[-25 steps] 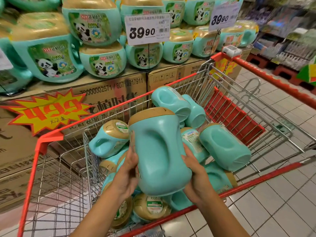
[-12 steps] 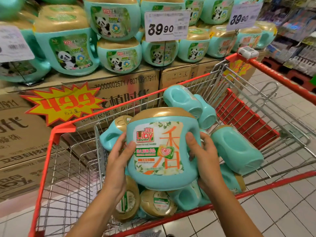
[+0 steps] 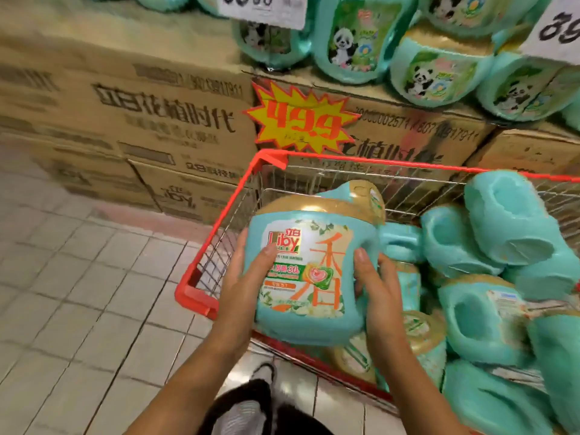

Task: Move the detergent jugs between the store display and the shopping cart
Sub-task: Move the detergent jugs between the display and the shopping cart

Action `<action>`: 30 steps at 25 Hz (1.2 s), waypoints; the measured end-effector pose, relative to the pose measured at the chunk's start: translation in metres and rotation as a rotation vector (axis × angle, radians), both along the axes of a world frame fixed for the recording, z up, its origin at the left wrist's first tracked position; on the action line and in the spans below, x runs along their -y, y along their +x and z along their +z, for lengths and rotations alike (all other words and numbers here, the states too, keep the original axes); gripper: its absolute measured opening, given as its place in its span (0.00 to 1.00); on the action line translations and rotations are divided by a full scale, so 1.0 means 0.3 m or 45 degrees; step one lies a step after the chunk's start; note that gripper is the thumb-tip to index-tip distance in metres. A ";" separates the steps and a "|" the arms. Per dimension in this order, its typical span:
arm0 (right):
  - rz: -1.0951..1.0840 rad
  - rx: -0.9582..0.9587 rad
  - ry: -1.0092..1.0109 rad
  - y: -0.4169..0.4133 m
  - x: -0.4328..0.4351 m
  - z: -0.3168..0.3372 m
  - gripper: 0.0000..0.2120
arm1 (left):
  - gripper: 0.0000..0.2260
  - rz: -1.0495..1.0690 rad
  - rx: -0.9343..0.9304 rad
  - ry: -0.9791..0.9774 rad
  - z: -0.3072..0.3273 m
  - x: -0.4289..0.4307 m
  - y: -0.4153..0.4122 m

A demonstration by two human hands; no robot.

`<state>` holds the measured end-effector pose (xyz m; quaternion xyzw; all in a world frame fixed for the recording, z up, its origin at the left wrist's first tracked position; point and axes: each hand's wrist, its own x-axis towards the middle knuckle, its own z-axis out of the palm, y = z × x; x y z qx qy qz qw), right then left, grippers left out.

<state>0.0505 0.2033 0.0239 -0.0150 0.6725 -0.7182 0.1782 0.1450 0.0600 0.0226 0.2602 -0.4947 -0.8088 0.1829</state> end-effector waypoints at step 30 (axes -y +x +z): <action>0.843 -0.179 -0.140 0.573 1.776 0.112 0.30 | 0.29 0.694 0.012 -0.085 0.079 1.581 0.788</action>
